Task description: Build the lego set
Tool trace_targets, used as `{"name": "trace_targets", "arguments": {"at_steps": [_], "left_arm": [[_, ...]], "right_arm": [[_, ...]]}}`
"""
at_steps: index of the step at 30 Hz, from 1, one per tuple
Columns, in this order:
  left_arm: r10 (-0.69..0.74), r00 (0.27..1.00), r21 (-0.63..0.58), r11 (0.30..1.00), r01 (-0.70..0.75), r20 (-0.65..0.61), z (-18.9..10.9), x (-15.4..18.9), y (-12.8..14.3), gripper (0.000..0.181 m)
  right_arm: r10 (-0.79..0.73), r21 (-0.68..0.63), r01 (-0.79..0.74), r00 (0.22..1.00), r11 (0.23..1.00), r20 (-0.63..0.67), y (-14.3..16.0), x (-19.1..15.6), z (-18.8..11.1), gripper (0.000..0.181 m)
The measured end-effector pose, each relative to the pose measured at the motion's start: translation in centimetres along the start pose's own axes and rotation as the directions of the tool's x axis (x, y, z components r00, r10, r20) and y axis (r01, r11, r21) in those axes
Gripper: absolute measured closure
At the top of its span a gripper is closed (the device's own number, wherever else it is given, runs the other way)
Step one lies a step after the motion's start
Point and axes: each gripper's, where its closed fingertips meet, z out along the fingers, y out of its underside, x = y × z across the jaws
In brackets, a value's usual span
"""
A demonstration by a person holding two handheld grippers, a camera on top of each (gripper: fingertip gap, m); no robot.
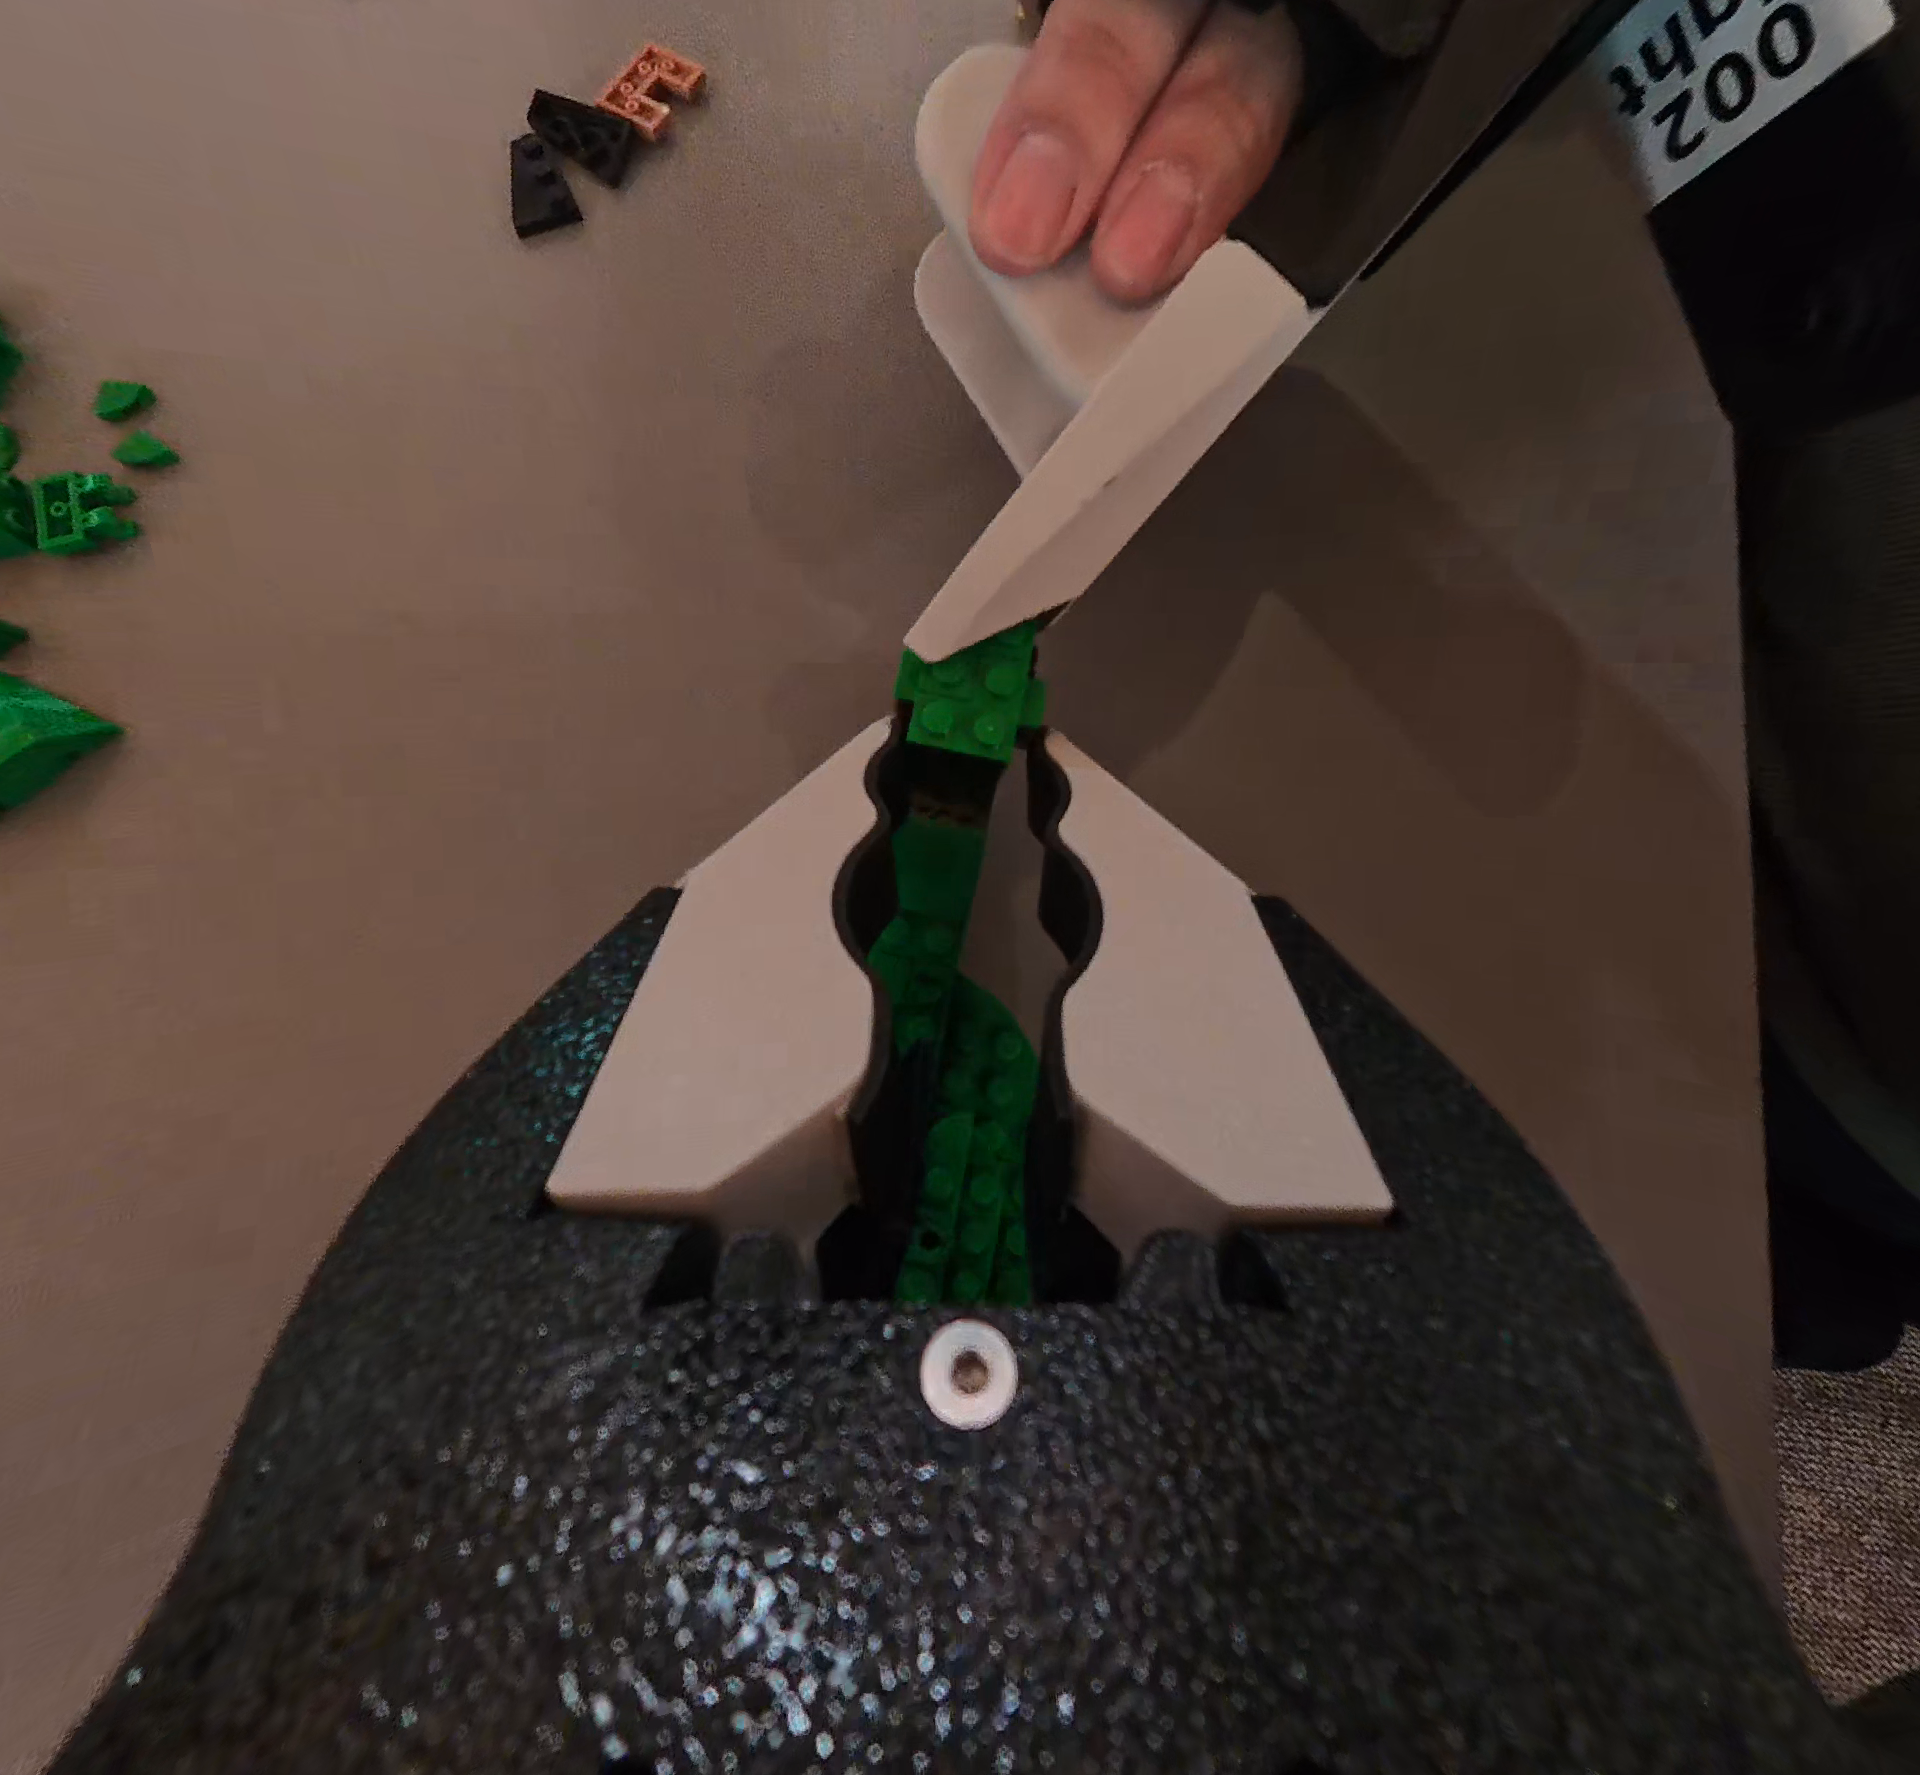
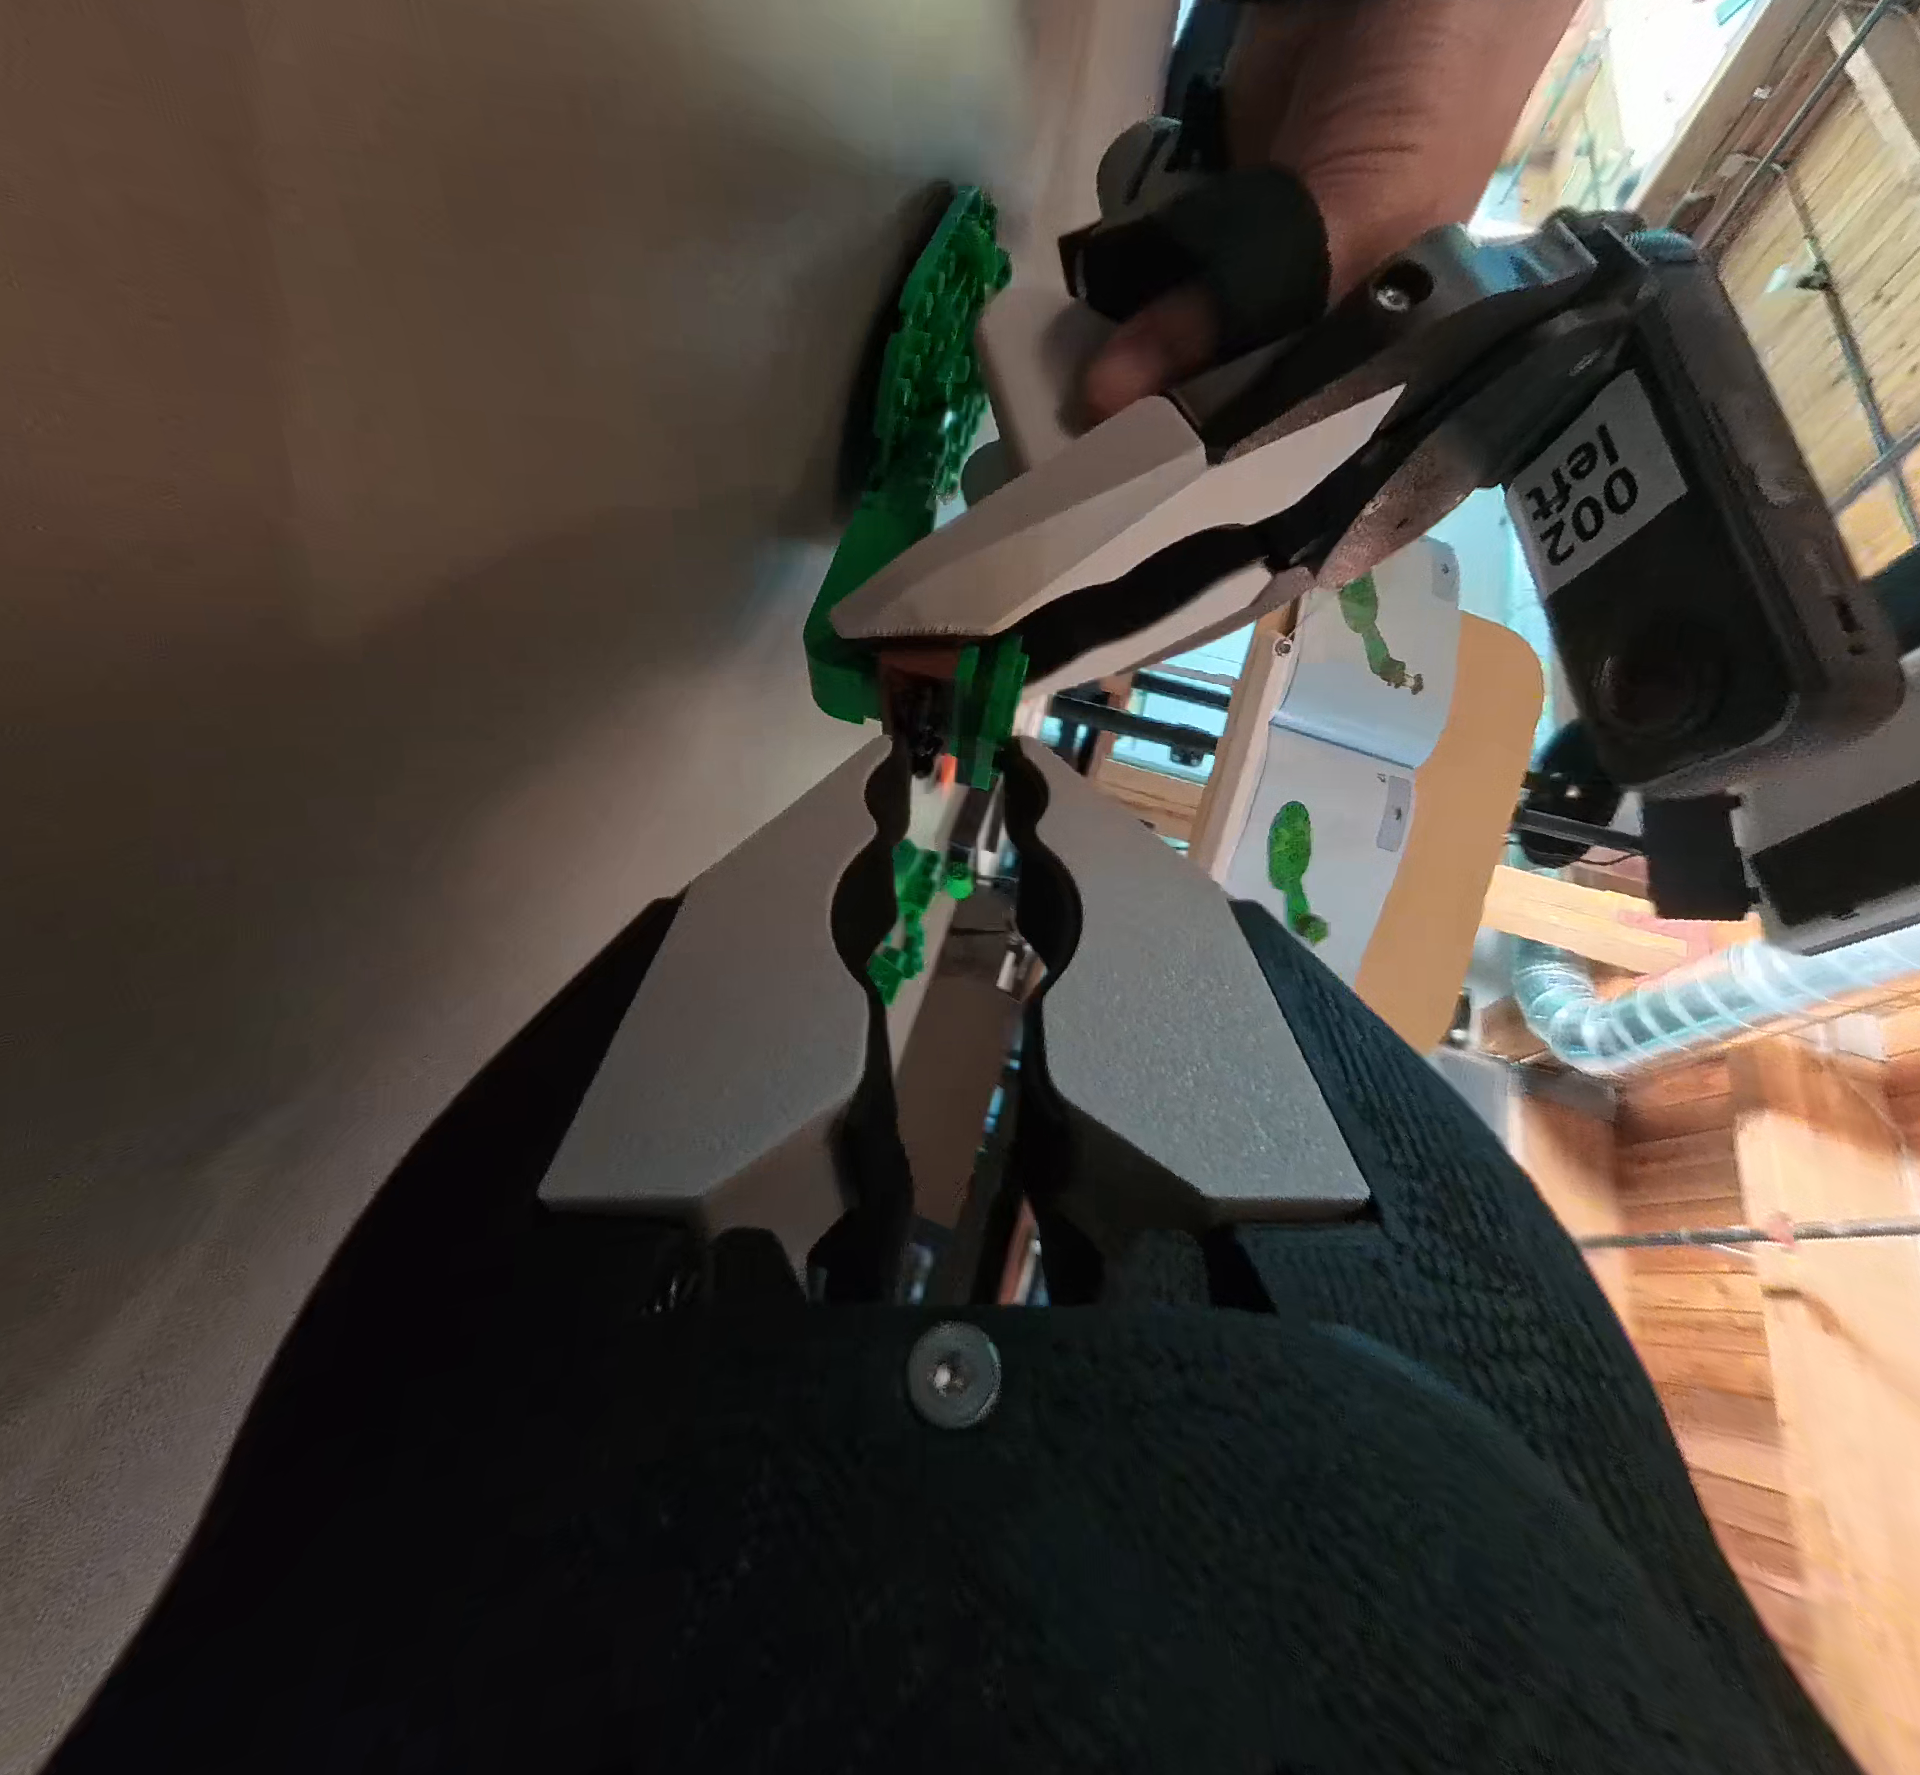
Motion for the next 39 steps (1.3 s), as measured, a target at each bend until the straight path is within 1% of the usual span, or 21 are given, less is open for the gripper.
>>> {"name": "trace_targets", "arguments": {"at_steps": [2,4,5,6,10,12,14,15,17,18,20,22,23,24,26,28,30,31,35,37,39], "left_arm": [[-0.017,1.000,0.014,1.000,0.017,-0.004,0.0,0.0,-0.1,0.161],[-0.040,0.999,0.040,0.998,0.040,0.003,0.0,-0.3,-0.4,0.161],[-0.042,0.999,0.041,0.998,0.041,0.020,0.0,-0.5,-0.4,0.161],[-0.040,0.998,0.033,0.999,0.039,0.045,0.0,-0.9,-0.2,0.161],[-0.024,0.983,-0.039,0.999,0.032,0.183,0.2,-3.3,0.7,0.161],[-0.032,0.968,-0.037,0.998,0.042,0.250,0.1,-4.7,0.6,0.161],[-0.052,0.955,-0.024,0.998,0.061,0.290,0.1,-5.8,0.4,0.160],[-0.056,0.951,-0.024,0.998,0.066,0.304,0.1,-6.0,0.5,0.158],[-0.046,0.931,-0.013,0.998,0.054,0.362,-0.8,-6.1,0.5,0.143],[-0.047,0.910,0.024,0.999,0.040,0.412,-1.8,-6.2,0.0,0.140],[-0.068,0.861,0.157,0.988,-0.013,0.504,-4.0,-5.8,-2.0,0.133],[-0.080,0.832,0.308,0.945,-0.113,0.549,-5.5,-4.8,-5.4,0.128],[-0.085,0.822,0.381,0.910,-0.166,0.563,-5.8,-4.3,-7.5,0.126],[-0.098,0.814,0.460,0.860,-0.220,0.573,-5.8,-3.9,-9.7,0.125],[-0.114,0.817,0.605,0.730,-0.318,0.566,-4.8,-2.5,-13.7,0.124],[-0.126,0.815,0.668,0.650,-0.363,0.566,-3.0,-2.0,-16.0,0.124],[-0.133,0.803,0.692,0.599,-0.402,0.581,-1.5,-2.2,-17.2,0.127],[-0.139,0.791,0.701,0.571,-0.427,0.595,-1.3,-2.4,-17.7,0.125],[-0.087,0.742,0.677,0.492,-0.548,0.664,-0.7,-2.1,-19.3,0.129],[-0.047,0.733,0.659,0.479,-0.580,0.679,-0.3,-1.8,-19.2,0.134],[-0.024,0.732,0.650,0.479,-0.590,0.681,-0.4,-1.6,-18.8,0.133]], "right_arm": [[0.115,0.017,-0.115,0.993,0.993,0.027,0.1,0.0,0.0,0.165],[0.285,0.008,-0.286,0.955,0.958,0.082,0.7,-0.1,-0.1,0.137],[0.367,-0.006,-0.368,0.926,0.930,0.092,1.2,0.1,-0.2,0.127],[0.436,-0.012,-0.437,0.895,0.900,0.095,1.7,0.3,-0.3,0.123],[0.633,-0.005,-0.635,0.768,0.772,0.096,3.0,0.6,-1.4,0.119],[0.701,0.005,-0.704,0.708,0.710,0.082,3.2,0.9,-1.8,0.119],[0.769,0.022,-0.771,0.636,0.636,0.067,3.2,1.2,-2.3,0.119],[0.800,0.036,-0.802,0.598,0.596,0.057,3.2,1.4,-2.6,0.119],[0.849,0.061,-0.849,0.527,0.525,0.030,3.3,2.1,-3.5,0.118],[0.869,0.076,-0.867,0.495,0.492,0.018,3.4,2.5,-4.2,0.118],[0.908,0.128,-0.900,0.418,0.416,-0.019,3.8,3.6,-5.8,0.117],[0.939,0.199,-0.918,0.336,0.344,-0.072,4.7,4.4,-7.4,0.117],[0.946,0.237,-0.916,0.306,0.323,-0.109,5.4,4.7,-8.1,0.118],[0.947,0.270,-0.909,0.285,0.317,-0.151,6.1,4.9,-8.8,0.119],[0.936,0.316,-0.890,0.263,0.329,-0.233,7.7,5.4,-9.9,0.121],[0.923,0.354,-0.869,0.243,0.344,-0.299,8.9,6.1,-11.0,0.122],[0.903,0.370,-0.854,0.230,0.366,-0.364,10.0,6.2,-11.8,0.125],[0.894,0.366,-0.851,0.231,0.377,-0.383,10.3,6.0,-12.0,0.128],[0.885,0.375,-0.843,0.223,0.386,-0.408,11.3,5.8,-12.8,0.131],[0.890,0.370,-0.853,0.208,0.368,-0.406,11.7,5.5,-12.7,0.132],[0.897,0.375,-0.857,0.198,0.354,-0.395,11.7,5.4,-12.6,0.133]]}}
